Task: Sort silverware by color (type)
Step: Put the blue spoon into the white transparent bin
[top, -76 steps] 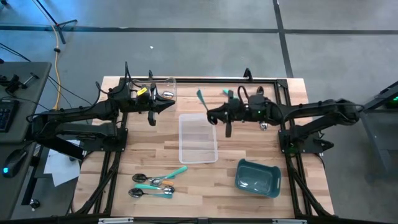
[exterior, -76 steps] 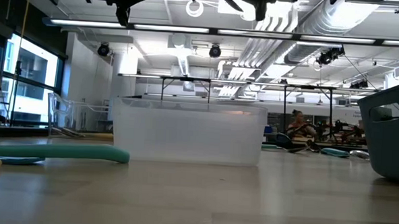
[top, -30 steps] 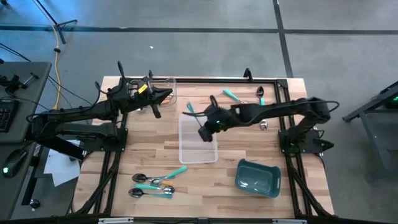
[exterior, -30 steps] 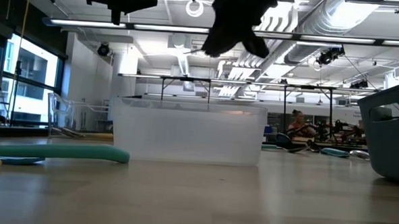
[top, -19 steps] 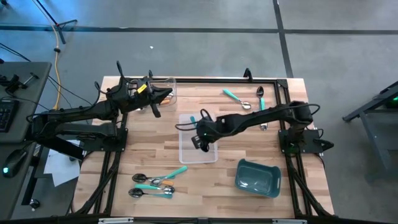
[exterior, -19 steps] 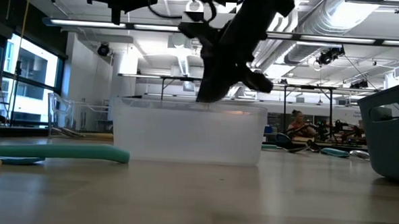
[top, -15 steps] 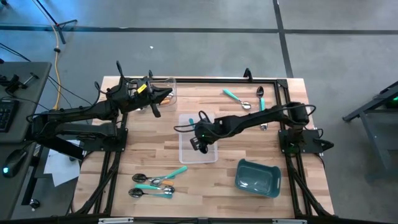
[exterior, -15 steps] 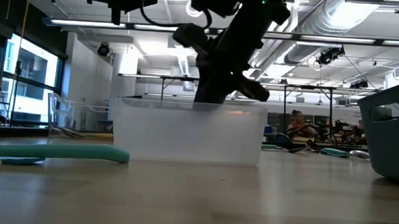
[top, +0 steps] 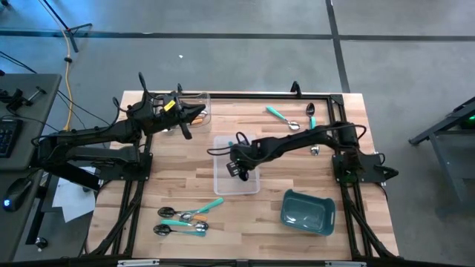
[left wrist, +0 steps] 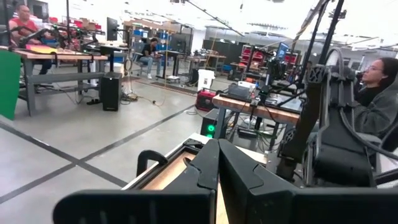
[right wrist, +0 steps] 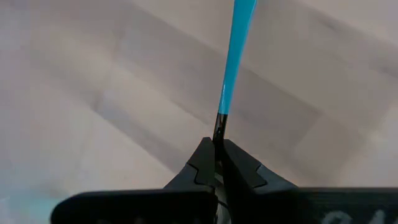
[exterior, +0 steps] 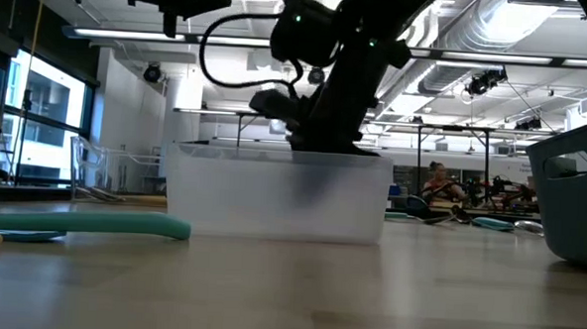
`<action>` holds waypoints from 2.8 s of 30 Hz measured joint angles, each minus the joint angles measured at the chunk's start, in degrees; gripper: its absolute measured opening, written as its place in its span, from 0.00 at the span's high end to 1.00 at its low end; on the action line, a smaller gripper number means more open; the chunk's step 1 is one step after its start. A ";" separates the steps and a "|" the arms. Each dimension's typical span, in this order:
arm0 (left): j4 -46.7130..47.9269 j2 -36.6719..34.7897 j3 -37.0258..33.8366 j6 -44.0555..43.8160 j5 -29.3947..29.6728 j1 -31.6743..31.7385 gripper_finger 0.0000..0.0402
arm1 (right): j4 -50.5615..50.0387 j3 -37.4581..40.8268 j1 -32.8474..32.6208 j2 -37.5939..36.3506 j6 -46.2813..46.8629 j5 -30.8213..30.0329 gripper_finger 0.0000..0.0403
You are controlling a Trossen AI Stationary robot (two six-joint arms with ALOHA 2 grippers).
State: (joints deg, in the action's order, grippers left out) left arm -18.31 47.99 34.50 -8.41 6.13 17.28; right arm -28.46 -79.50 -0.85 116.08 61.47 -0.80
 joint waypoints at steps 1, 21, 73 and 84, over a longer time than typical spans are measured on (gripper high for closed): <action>0.00 0.00 0.00 -0.02 0.32 0.00 1.00 | 0.06 0.00 0.15 0.36 0.00 0.08 1.00; 0.00 0.00 0.00 -0.47 0.70 0.00 1.00 | -0.21 0.72 0.86 1.02 0.04 0.00 0.94; 0.00 0.00 0.00 0.09 1.78 0.00 1.00 | -0.63 0.00 1.30 -21.82 -18.45 -16.44 0.59; 0.00 -0.02 0.00 -0.04 0.40 0.00 1.00 | -0.14 -0.02 1.32 -28.41 -28.12 -25.74 0.59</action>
State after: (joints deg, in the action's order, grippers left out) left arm -18.31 47.97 34.50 -8.45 6.52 17.28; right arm -28.60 -79.53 0.47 87.67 33.35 -26.54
